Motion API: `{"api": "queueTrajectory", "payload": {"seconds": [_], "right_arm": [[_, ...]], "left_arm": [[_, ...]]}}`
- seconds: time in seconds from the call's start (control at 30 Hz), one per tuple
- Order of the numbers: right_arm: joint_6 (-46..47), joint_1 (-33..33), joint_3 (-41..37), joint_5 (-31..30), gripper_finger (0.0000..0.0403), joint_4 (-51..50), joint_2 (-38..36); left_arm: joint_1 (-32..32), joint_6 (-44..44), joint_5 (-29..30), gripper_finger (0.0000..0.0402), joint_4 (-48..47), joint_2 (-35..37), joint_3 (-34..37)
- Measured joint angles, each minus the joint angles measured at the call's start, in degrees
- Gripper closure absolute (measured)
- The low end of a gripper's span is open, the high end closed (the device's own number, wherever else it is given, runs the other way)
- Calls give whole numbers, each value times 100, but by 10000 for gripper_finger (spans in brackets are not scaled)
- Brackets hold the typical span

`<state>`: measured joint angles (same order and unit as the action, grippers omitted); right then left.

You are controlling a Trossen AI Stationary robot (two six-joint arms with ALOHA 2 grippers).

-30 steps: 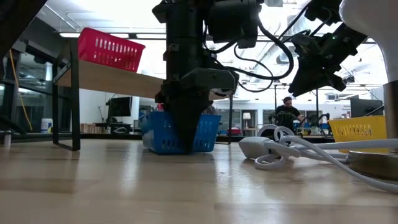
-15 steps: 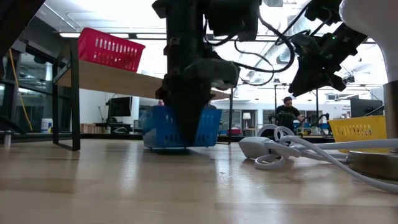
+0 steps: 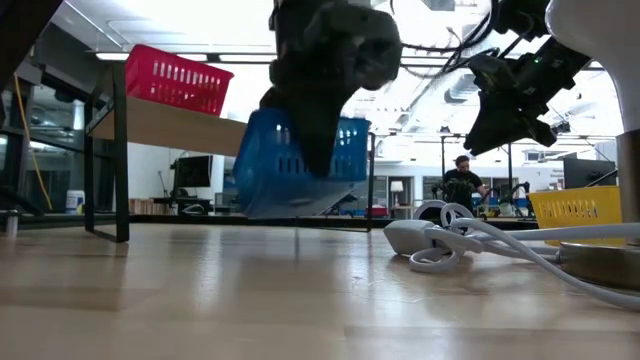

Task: Pick & Place Office Desk Supplies
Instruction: Put the blue bin with the pack of crayons on the shelf

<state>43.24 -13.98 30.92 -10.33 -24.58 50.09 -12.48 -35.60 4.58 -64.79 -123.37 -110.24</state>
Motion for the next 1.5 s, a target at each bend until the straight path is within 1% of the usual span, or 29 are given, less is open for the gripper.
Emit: {"api": "queueTrajectory", "payload": {"seconds": [0.23, 0.53, 0.73, 0.97, 1.2, 1.37, 1.5], "right_arm": [[0, 1, 0, -1, 332, 0, 0], [0, 1, 0, -1, 332, 0, 0], [0, 0, 0, -1, 332, 0, 0], [0, 1, 0, -1, 332, 2, 0], [0, 1, 0, 1, 332, 0, 0], [0, 0, 0, -1, 332, 0, 0], [0, 1, 0, 1, 332, 0, 0]], "left_arm": [[-167, -248, 113, 401, -131, 8, -175], [-359, -523, 118, 401, -116, 8, -261], [-366, -409, 120, 401, -193, 8, -718], [-220, -207, 177, 401, -806, 8, -1463], [-59, -93, 194, 401, -1208, 11, -2150], [57, -12, 194, 401, -1360, 11, -2467], [202, 91, 179, 401, -1475, 25, -2483]]}}
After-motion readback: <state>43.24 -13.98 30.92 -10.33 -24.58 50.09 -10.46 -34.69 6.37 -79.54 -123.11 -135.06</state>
